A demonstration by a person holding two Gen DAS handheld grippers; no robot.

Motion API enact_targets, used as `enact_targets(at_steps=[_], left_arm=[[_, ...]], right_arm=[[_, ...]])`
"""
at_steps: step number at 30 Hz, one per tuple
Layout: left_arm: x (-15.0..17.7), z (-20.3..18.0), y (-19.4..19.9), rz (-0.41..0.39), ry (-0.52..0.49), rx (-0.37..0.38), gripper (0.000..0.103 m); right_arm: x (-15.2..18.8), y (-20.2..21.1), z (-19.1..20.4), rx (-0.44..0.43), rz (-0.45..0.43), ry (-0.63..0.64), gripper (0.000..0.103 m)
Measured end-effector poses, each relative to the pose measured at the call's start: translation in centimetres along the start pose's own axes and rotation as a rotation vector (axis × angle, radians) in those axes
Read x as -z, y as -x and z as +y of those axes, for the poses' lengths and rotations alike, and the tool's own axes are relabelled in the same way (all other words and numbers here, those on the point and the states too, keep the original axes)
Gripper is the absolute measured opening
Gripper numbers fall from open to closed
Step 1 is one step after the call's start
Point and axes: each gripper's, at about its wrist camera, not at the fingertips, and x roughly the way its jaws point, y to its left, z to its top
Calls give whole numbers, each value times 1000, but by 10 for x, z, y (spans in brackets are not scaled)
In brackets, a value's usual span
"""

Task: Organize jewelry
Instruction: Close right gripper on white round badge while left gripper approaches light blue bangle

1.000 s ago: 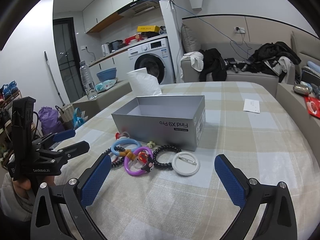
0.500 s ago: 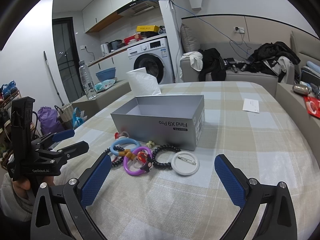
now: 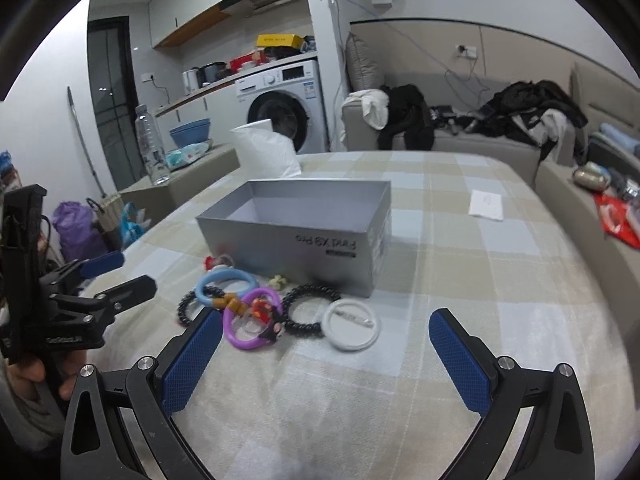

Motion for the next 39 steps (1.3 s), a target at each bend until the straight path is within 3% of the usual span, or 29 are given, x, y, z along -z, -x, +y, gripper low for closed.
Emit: enact_targets(at_steps=[3,5,6,9,11,15,18,23,39], left_arm=[[-1,-6,0,4,-20,33,102],[-3,-8,-2,18,-22,60,102],[-4,-9,-4,27,-22,69,102],[-6,-8,-9,53,-12,101,102],[-7,-6,-12,69,2,116,101],[-7,-3,-18,110,24,128,83],[-6,-5,-20,129,20,141,77],[-7,-10,-17,118,0,155,77],[-8,-14,-20,126,-15,153,77]], right_arm=[[-2,-11,-1,-39,10,-27,103],[0,-21,1,-23,98,-31,103],[1,-25,2,2,185,-21,102],[2,-31,-1,13,296,-33,96],[1,-32,-5,20,298,-46,90],[-1,-39,-10,1,293,-74,83],[-2,-45,-11,6,292,-63,74],[-4,-54,-9,10,308,-29,65],[-6,-61,-5,45,326,0,58]])
